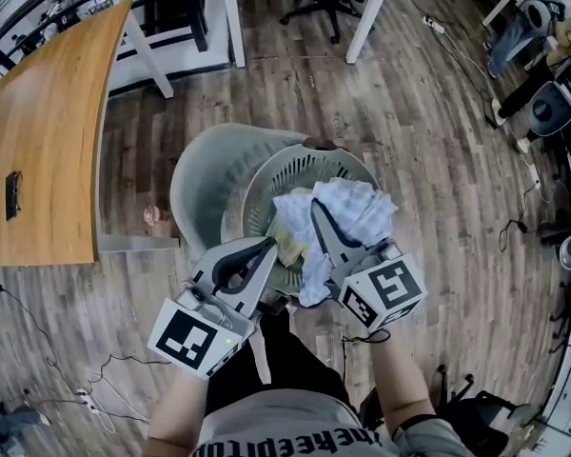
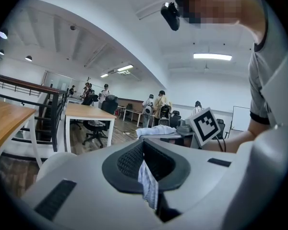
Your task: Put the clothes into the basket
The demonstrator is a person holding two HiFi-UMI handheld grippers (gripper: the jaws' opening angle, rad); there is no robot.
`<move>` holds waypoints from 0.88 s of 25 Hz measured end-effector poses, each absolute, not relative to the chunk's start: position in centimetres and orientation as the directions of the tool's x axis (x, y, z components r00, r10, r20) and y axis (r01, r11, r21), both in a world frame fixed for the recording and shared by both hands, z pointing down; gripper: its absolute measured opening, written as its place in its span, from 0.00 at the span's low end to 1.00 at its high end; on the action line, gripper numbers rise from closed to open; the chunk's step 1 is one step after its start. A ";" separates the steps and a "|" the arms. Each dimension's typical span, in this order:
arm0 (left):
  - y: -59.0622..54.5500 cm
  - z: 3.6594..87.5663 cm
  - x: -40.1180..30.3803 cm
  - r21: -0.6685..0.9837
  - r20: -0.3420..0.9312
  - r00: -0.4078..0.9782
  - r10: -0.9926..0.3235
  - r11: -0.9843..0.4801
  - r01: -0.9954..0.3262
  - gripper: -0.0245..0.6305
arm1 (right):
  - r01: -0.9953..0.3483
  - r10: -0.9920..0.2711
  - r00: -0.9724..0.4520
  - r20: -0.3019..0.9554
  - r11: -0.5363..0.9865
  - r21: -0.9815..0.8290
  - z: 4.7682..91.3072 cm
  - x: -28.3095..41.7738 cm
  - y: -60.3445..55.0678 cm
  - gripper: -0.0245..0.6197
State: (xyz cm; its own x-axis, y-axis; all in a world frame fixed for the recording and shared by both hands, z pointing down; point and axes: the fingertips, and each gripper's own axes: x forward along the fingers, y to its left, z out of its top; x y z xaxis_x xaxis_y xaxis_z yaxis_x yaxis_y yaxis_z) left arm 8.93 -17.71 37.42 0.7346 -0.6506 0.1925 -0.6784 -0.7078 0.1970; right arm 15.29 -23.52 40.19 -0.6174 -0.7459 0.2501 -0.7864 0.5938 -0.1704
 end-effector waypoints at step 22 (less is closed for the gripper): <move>-18.6 43.7 9.2 0.287 0.317 0.731 -0.604 -0.674 -0.681 0.06 | -0.784 -0.576 -0.601 0.554 0.558 -0.270 55.0 14.7 -22.5 0.10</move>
